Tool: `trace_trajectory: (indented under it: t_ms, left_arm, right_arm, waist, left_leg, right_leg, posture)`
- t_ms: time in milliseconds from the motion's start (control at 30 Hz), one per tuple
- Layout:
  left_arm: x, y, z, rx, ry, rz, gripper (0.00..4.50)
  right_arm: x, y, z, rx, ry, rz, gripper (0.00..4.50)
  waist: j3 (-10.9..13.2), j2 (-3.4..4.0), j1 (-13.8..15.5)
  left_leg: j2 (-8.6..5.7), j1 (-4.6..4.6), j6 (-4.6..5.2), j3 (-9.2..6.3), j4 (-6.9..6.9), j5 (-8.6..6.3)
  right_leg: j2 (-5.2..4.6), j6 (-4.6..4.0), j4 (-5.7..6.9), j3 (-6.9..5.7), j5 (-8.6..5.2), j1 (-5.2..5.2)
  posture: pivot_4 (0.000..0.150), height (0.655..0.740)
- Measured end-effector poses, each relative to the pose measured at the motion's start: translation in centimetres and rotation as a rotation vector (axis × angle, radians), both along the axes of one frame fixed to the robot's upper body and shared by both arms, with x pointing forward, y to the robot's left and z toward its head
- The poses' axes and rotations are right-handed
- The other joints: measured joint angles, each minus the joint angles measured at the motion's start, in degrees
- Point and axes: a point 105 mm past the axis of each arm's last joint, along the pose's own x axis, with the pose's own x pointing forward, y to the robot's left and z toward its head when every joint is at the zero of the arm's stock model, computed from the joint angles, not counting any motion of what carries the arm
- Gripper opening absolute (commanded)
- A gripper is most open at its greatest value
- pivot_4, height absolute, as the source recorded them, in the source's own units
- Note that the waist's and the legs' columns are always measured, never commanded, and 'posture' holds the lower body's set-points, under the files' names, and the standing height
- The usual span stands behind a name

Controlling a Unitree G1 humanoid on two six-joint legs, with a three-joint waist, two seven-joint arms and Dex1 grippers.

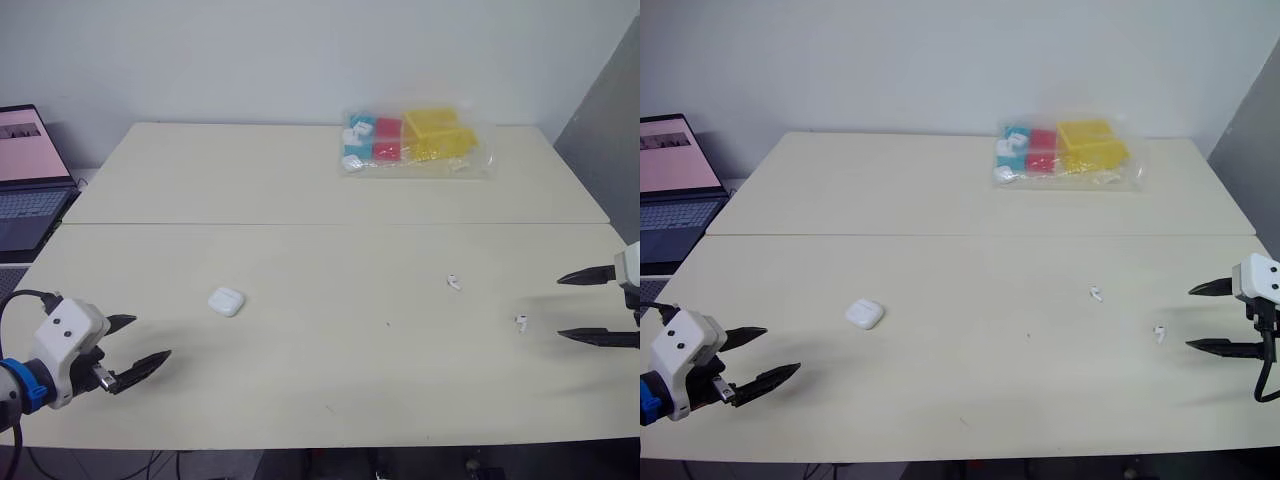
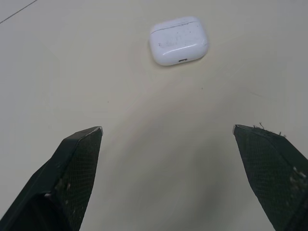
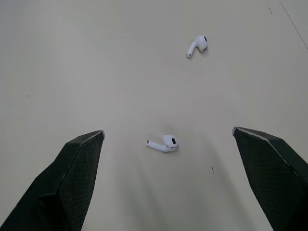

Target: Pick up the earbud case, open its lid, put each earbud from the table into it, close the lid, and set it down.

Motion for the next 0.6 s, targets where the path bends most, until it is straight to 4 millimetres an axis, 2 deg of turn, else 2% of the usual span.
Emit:
trace_trajectory:
  t_ms: [367, 533, 600]
  left_arm:
    - [0.2, 0.6, 0.0, -0.011, 0.005, 0.057, 4.5]
    - [0.6, 0.3, 1.8, -0.093, -0.058, 0.024, 4.5]
    - [0.5, 0.2, 1.9, -0.102, -0.058, 0.015, 4.5]
  right_arm:
    - [0.3, 0.1, 0.0, 0.006, -0.007, -0.001, 4.48]
    - [0.7, 0.1, 0.3, 0.011, -0.026, -0.005, 4.48]
    - [0.7, 0.1, 0.3, 0.011, -0.028, -0.007, 4.48]
  waist:
    - [0.0, 0.0, 0.0]
    - [0.0, 0.0, 0.0]
    - [0.0, 0.01, 0.0]
  left_leg:
    - [0.0, 0.03, 0.0, 0.03, 0.01, 0.0]
    - [0.0, 0.07, 0.0, 0.06, 0.05, 0.0]
    - [-0.02, 0.12, 0.0, 0.07, 0.04, 0.0]
  right_leg:
    - [0.0, 0.03, 0.04, 0.0, 0.02, 0.0]
    - [0.0, -0.01, 0.15, -0.01, 0.0, -0.01]
    - [0.0, -0.01, 0.22, 0.0, -0.01, -0.01]
  posture:
    - [0.15, 0.74]
    - [0.15, 0.74]
    - [0.15, 0.74]
